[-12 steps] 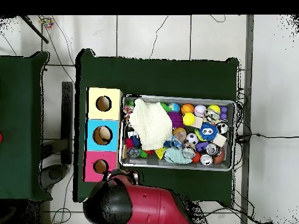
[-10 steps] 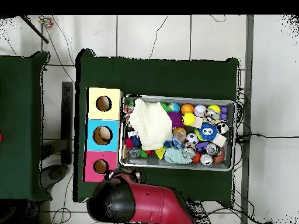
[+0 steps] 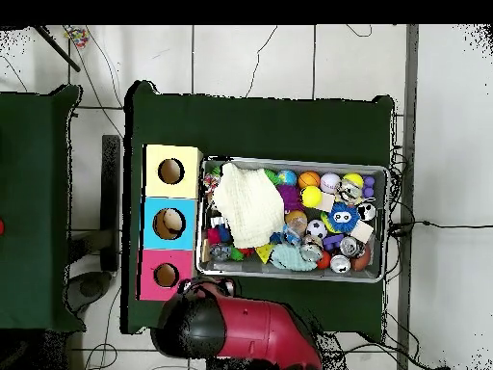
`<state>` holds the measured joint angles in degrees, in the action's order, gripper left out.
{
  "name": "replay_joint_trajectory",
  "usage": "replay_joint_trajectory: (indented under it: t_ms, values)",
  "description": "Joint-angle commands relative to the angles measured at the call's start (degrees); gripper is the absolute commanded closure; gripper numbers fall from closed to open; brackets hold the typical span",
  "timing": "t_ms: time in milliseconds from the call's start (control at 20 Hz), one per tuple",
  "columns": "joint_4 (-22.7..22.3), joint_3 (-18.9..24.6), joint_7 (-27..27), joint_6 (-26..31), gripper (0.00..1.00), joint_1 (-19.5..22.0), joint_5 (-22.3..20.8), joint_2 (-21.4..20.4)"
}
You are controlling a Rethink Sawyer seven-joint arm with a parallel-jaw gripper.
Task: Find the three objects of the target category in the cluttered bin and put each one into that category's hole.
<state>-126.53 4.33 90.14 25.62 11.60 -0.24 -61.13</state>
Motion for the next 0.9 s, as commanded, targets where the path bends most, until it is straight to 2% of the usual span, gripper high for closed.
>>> replay_joint_trajectory:
  t_ms: [50,350,650,900]
  values:
    - [-2.6,7.9,3.8,-9.3,0.00,3.1,-1.0,5.9]
    - [-5.0,13.8,4.9,-10.5,0.00,6.2,1.4,7.5]
    - [-6.2,18.0,5.2,-10.3,0.00,8.7,1.1,7.4]
    - [-6.1,19.7,5.0,-9.9,0.00,10.3,0.1,7.2]
